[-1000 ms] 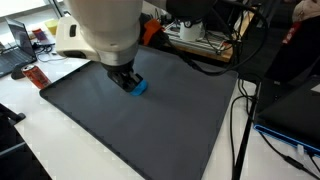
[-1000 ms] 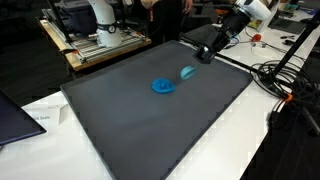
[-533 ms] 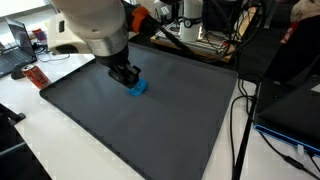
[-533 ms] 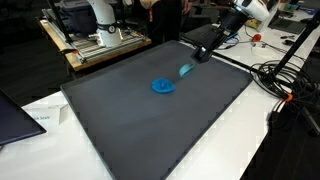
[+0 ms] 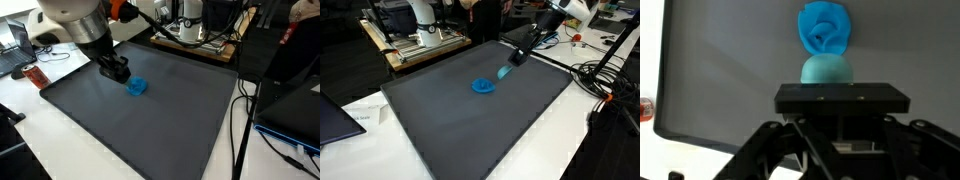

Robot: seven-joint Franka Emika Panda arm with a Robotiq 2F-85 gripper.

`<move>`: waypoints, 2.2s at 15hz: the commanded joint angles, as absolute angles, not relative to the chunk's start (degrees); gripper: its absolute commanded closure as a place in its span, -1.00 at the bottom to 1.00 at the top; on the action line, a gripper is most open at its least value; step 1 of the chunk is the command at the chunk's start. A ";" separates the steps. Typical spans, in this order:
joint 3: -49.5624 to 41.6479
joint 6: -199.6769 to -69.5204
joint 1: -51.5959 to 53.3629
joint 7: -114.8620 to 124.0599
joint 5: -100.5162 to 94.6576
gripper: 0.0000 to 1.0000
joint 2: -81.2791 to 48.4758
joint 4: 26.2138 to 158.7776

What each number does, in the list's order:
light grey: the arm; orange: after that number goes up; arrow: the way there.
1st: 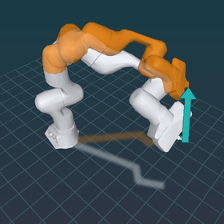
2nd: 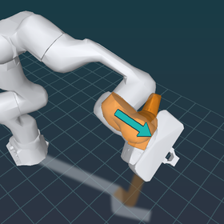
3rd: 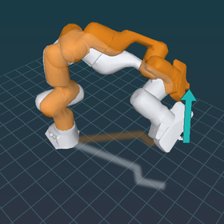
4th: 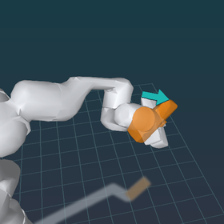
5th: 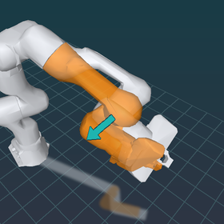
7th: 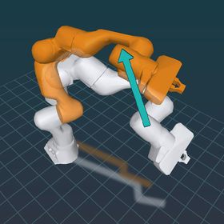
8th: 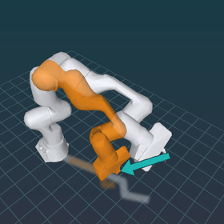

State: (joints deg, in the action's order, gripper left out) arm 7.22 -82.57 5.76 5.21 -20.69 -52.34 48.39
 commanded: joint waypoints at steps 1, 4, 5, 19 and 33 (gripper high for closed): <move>7.36 -82.71 5.52 4.99 -20.63 0.05 -52.06 48.77; 7.67 -82.82 5.52 4.95 -20.60 0.05 -51.75 49.38; 7.75 -82.82 5.52 4.95 -20.60 0.55 -51.75 49.39; 13.91 -81.18 -5.20 -28.22 -11.83 0.55 -55.12 45.33; 21.55 -75.75 -15.82 -49.12 1.58 0.55 -60.53 42.31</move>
